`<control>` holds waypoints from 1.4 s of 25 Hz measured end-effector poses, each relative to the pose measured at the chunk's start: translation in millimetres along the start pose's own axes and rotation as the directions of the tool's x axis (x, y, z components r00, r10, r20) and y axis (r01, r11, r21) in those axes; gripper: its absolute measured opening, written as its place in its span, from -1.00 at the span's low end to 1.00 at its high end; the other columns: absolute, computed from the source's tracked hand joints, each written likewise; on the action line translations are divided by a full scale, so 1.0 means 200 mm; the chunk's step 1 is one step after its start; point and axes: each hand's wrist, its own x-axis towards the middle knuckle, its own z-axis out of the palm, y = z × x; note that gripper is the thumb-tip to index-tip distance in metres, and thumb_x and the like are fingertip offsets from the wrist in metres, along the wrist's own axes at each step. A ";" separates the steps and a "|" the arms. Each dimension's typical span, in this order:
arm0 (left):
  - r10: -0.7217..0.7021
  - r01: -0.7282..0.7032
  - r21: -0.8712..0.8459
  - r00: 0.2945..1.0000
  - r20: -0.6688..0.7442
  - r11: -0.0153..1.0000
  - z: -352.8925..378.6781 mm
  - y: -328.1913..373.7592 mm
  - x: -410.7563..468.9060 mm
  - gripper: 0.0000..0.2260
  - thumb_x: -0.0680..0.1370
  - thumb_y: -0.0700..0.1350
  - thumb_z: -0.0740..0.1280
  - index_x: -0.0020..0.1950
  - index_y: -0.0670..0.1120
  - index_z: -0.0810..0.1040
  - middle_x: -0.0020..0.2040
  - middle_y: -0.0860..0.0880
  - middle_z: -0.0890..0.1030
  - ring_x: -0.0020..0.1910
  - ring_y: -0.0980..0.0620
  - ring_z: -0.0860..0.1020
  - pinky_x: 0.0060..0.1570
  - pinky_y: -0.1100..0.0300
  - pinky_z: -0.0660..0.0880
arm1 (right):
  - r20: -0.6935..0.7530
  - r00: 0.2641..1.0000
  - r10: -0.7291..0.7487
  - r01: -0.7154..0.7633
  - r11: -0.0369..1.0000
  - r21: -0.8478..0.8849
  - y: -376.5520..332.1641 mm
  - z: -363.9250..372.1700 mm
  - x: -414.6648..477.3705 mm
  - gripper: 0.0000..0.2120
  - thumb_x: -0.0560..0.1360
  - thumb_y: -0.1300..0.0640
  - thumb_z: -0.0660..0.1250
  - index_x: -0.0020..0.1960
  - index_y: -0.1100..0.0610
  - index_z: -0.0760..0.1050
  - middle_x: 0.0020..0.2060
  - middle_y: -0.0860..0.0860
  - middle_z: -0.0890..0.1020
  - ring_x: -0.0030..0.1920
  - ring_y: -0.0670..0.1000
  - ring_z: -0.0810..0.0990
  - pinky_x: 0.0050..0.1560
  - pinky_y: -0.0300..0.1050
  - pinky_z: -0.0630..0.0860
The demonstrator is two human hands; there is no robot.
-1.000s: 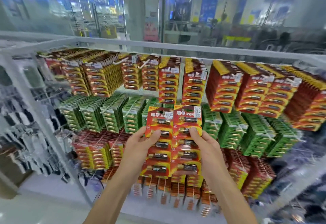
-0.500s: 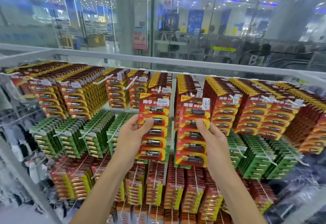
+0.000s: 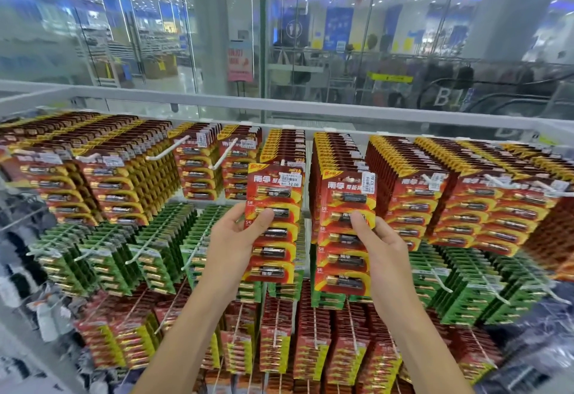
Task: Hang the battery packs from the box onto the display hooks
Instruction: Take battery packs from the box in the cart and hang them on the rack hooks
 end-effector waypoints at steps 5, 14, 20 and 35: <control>0.004 -0.004 0.007 0.999 0.034 1.000 0.00 -0.01 0.00 -0.73 0.56 -0.04 0.43 0.25 -0.05 0.64 0.06 -0.10 0.76 -0.01 -0.17 0.75 -0.01 -0.16 0.67 | 0.005 1.000 -0.010 0.010 1.000 0.005 0.02 0.02 0.01 -0.77 0.58 -0.07 0.37 0.16 0.00 0.67 0.00 0.01 0.77 -0.02 0.05 0.76 0.03 0.09 0.67; 0.006 -0.008 0.040 0.998 0.055 0.999 0.01 -0.03 0.04 -0.72 0.55 -0.02 0.44 0.24 -0.04 0.64 0.05 -0.06 0.76 0.01 -0.12 0.75 -0.02 -0.11 0.69 | -0.021 0.999 -0.026 0.026 1.000 0.009 0.04 0.03 0.03 -0.80 0.61 -0.04 0.35 0.17 -0.02 0.63 -0.07 -0.13 0.77 -0.09 -0.11 0.76 -0.07 -0.08 0.64; -0.035 0.034 0.057 0.999 0.002 0.998 0.05 -0.06 0.11 -0.65 0.52 0.09 0.49 0.26 0.01 0.64 0.08 0.00 0.76 0.05 -0.09 0.74 0.08 -0.19 0.66 | -0.007 1.000 -0.023 0.024 1.000 0.013 -0.03 0.06 0.03 -0.91 0.66 0.07 0.29 0.00 -0.09 0.52 -0.44 -0.41 0.61 -0.42 -0.45 0.57 -0.49 -0.50 0.44; 0.008 0.032 0.187 0.978 -0.210 0.982 0.12 -0.19 0.27 -0.49 0.43 0.29 0.50 0.14 -0.08 0.59 -0.02 0.09 0.71 0.04 0.05 0.66 0.20 0.01 0.56 | -0.036 0.998 -0.047 0.042 0.991 -0.129 0.11 -0.01 0.18 -0.79 0.60 -0.10 0.34 0.17 -0.05 0.53 0.03 -0.32 0.50 0.00 -0.44 0.50 0.19 -0.31 0.38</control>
